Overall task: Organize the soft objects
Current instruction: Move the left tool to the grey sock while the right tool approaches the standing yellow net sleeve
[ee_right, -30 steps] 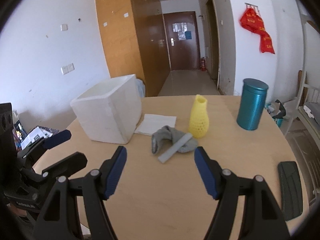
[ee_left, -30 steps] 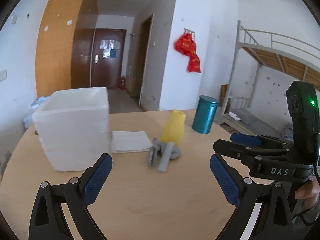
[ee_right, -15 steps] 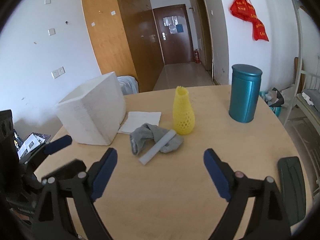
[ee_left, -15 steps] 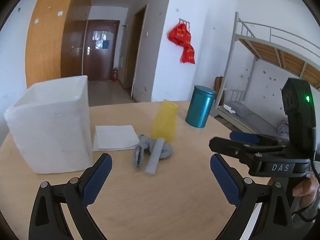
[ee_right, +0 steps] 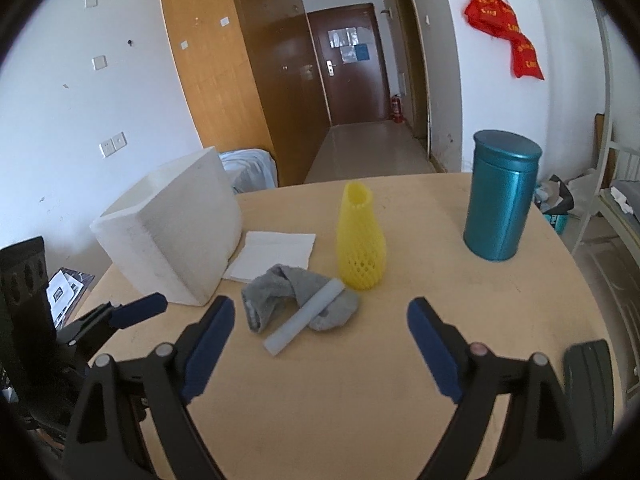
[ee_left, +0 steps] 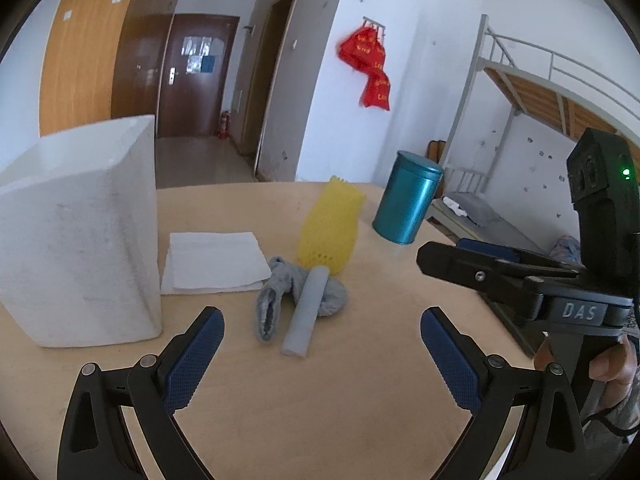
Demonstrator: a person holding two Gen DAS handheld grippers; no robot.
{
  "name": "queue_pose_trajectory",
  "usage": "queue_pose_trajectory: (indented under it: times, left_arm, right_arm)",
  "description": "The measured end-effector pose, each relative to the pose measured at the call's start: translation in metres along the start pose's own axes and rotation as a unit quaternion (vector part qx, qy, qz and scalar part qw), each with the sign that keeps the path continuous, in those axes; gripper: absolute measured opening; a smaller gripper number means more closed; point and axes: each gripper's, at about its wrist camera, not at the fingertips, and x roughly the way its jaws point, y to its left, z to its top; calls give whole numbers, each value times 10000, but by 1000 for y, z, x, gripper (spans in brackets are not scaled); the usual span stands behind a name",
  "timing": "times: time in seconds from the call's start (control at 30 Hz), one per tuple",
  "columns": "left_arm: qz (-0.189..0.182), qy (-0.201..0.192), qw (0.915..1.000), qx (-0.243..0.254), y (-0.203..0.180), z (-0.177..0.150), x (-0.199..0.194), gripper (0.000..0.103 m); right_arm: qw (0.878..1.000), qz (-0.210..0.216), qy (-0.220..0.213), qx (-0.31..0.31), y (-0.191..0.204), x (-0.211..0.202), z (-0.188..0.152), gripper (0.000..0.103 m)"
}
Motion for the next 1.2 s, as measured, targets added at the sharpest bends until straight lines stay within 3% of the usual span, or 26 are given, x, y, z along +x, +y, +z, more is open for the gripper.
queue_pose_trajectory:
  times: [0.27, 0.47, 0.83, 0.93, 1.07, 1.2]
  left_arm:
    - [233, 246, 9994, -8, 3, 7, 27, 99]
    - [263, 259, 9992, -139, 8, 9, 45, 95]
    - [319, 534, 9978, -233, 15, 9, 74, 93]
    - [310, 674, 9969, -246, 17, 9, 82, 85]
    - [236, 971, 9946, -270, 21, 5, 97, 62]
    - [333, 1047, 9935, -288, 26, 1, 102, 53]
  right_arm:
    - [9998, -87, 65, -148, -5, 19, 10, 89]
    - [9996, -59, 241, -154, -14, 38, 15, 69]
    - [9994, -39, 342, -99, -24, 56, 22, 69]
    - [9991, -79, 403, -72, -27, 65, 28, 69]
    - [9990, -99, 419, -109, -29, 71, 33, 69]
    - [9990, -79, 413, -148, -29, 74, 32, 69]
